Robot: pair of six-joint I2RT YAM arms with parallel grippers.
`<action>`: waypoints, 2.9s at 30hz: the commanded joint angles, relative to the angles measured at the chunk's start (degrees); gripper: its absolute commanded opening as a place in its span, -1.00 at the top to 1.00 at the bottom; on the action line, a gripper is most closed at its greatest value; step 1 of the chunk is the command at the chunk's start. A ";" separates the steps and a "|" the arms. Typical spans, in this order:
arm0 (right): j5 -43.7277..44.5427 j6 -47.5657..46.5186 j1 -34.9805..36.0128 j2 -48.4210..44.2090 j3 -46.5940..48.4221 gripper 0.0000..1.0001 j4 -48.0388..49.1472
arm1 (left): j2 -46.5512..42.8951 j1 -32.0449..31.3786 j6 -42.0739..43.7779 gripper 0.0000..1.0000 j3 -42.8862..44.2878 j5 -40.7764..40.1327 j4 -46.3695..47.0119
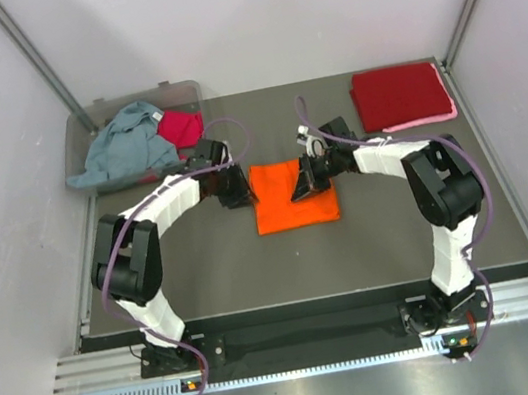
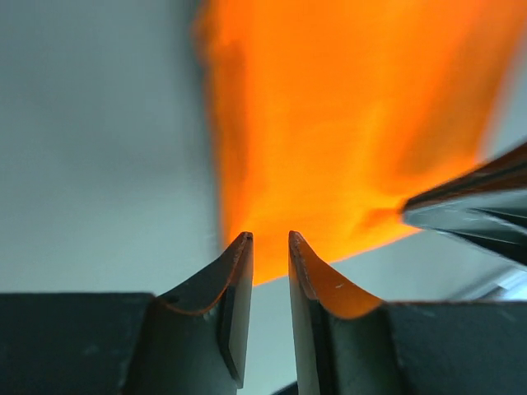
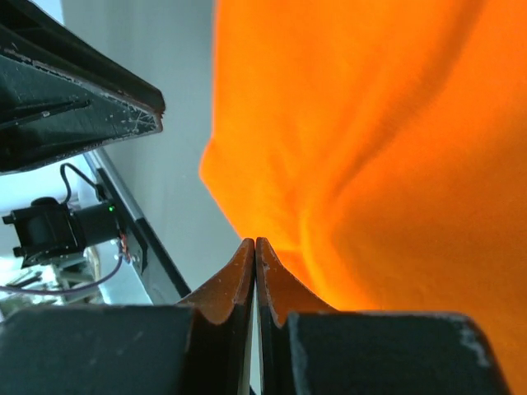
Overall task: Fold and stack the t-shirts
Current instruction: Fold the tshirt, then neatly place the folded tshirt to the corner
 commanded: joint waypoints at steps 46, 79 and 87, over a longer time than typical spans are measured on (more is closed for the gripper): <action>26.69 -12.22 -8.76 0.26 15.62 -0.16 -15.43 | -22.88 0.38 11.79 0.38 -6.94 3.68 -4.52; 11.05 -13.28 -11.31 13.54 17.82 0.30 -0.66 | -20.33 0.46 15.06 0.39 -6.77 4.29 -6.45; 14.39 -15.29 -11.57 10.56 16.77 -0.18 -6.36 | -21.73 0.64 15.85 0.39 -6.95 4.91 -6.36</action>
